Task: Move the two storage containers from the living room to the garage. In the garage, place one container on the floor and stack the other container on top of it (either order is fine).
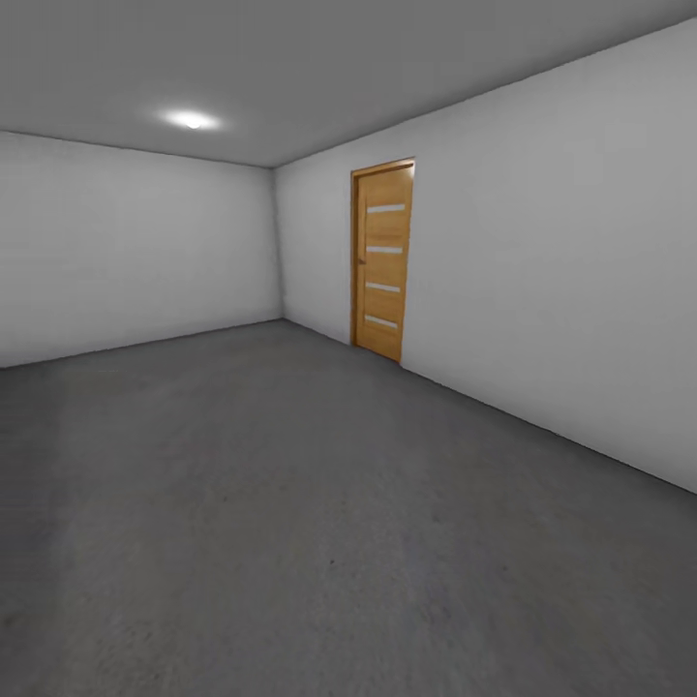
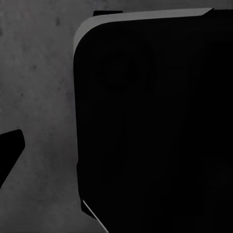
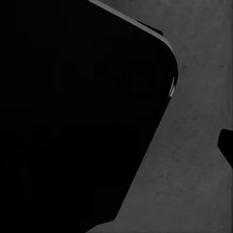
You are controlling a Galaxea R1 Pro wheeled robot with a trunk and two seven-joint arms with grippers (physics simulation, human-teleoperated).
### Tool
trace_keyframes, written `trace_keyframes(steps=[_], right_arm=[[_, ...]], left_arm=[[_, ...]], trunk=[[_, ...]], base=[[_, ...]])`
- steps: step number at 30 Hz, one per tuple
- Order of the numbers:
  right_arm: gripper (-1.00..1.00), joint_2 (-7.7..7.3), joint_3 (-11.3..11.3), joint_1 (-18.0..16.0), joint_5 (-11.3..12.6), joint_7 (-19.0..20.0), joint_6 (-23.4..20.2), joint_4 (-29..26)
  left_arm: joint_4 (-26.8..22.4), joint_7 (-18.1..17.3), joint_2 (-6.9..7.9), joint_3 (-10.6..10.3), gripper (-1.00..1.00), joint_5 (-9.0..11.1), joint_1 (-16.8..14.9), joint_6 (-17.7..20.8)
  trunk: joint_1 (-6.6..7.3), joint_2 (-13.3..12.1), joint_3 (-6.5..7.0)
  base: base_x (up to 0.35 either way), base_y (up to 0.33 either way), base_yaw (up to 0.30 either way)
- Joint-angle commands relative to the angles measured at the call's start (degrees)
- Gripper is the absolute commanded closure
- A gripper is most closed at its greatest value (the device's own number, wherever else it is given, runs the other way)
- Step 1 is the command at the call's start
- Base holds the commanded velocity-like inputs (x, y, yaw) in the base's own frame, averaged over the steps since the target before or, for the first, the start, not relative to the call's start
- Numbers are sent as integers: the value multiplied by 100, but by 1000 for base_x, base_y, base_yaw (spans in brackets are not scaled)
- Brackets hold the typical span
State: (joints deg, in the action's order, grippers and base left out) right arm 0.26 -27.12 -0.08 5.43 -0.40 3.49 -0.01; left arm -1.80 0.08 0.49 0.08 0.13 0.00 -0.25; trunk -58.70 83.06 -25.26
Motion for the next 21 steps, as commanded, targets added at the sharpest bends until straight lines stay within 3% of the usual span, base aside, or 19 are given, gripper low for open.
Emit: trace_keyframes(steps=[1,21], right_arm=[[-100,1,-47,-1,58,-3,17,1],[-100,1,-49,-1,55,5,19,1]], left_arm=[[-5,1,1,2,-100,2,0,8],[-5,6,10,11,-100,8,0,16]], trunk=[[-3,2,-4],[-3,2,-4]], base=[[287,0,19],[318,0,25]])
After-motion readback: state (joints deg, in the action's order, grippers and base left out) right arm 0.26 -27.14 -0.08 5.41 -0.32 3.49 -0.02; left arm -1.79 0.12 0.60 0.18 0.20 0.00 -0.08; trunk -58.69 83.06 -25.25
